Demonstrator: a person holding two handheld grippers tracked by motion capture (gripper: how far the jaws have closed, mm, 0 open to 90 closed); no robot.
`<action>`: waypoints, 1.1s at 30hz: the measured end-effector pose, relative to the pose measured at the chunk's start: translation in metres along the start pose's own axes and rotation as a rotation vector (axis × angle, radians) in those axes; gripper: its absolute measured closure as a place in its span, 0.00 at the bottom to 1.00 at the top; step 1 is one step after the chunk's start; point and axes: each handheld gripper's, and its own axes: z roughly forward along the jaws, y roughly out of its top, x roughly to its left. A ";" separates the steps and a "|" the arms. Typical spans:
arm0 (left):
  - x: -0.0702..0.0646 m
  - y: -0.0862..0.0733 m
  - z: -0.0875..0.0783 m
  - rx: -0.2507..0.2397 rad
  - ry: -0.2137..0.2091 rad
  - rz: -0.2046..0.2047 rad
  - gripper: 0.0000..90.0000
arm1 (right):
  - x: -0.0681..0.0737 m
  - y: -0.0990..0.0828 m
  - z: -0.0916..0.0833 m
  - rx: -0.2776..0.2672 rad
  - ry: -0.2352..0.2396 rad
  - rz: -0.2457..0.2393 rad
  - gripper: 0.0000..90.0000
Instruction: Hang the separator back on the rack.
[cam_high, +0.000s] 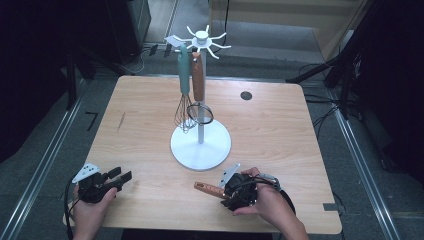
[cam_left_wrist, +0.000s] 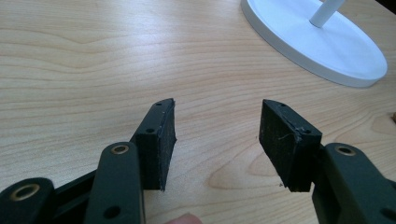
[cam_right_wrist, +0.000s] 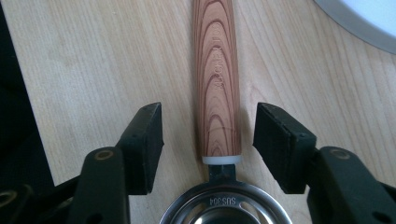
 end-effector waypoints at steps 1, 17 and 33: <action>0.000 0.000 0.000 -0.002 -0.001 -0.002 0.52 | 0.000 0.001 0.001 0.003 0.003 -0.001 0.48; -0.001 0.000 0.001 -0.002 0.002 -0.001 0.54 | -0.007 0.006 0.005 0.042 -0.002 0.001 0.64; -0.002 0.000 0.001 0.001 0.005 0.002 0.54 | -0.008 0.018 0.009 0.193 -0.014 -0.029 0.71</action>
